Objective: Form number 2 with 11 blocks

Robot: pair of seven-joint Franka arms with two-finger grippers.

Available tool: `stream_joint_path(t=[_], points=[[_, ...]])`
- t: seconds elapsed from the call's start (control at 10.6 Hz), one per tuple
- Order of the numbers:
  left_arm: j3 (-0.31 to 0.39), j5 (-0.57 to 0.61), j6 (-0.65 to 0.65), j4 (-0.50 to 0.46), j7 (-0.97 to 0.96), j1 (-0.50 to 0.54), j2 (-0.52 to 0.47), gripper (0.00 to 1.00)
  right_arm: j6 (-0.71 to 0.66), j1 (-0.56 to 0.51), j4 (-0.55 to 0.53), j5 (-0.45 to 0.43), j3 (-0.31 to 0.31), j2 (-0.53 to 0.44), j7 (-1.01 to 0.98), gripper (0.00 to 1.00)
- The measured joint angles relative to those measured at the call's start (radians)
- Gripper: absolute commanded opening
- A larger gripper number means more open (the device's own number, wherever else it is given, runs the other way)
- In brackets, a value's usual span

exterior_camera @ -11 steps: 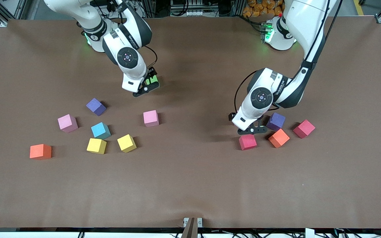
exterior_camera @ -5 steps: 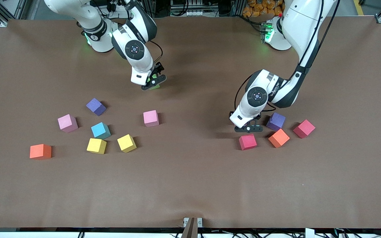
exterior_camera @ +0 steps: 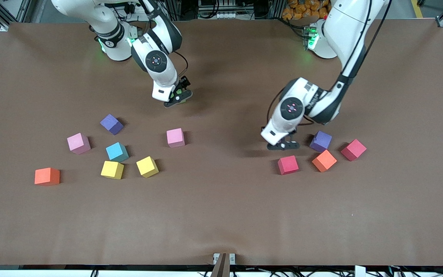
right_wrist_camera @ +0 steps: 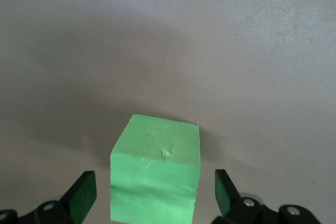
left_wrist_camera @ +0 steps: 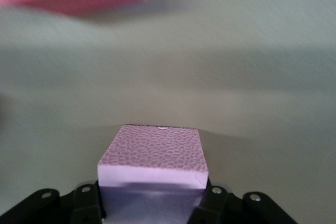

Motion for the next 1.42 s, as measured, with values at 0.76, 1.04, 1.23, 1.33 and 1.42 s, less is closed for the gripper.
stream_joint_path(t=[0.76,1.04,1.23,1.33,1.42], points=[[-0.282,0.0,-0.017,-0.02,-0.457,-0.099,-0.003,0.16,0.095,0.004,-0.04,0.002,0.001,0.029,0.009,0.0],[-0.293,0.0,-0.015,-0.013,-0.492,-0.154,0.013,0.15,0.101,0.004,-0.028,0.005,0.002,0.016,0.073,0.0],[-0.295,0.0,-0.015,0.005,-0.497,-0.179,0.03,0.15,0.091,0.005,-0.011,0.006,0.002,0.003,0.076,0.0],[-0.295,0.0,-0.013,0.014,-0.497,-0.187,0.041,0.15,0.065,0.005,0.001,0.006,0.002,0.0,0.076,0.0],[-0.295,0.0,-0.006,0.021,-0.505,-0.198,0.053,0.15,0.045,0.005,0.013,0.006,0.002,-0.003,0.076,0.0]])
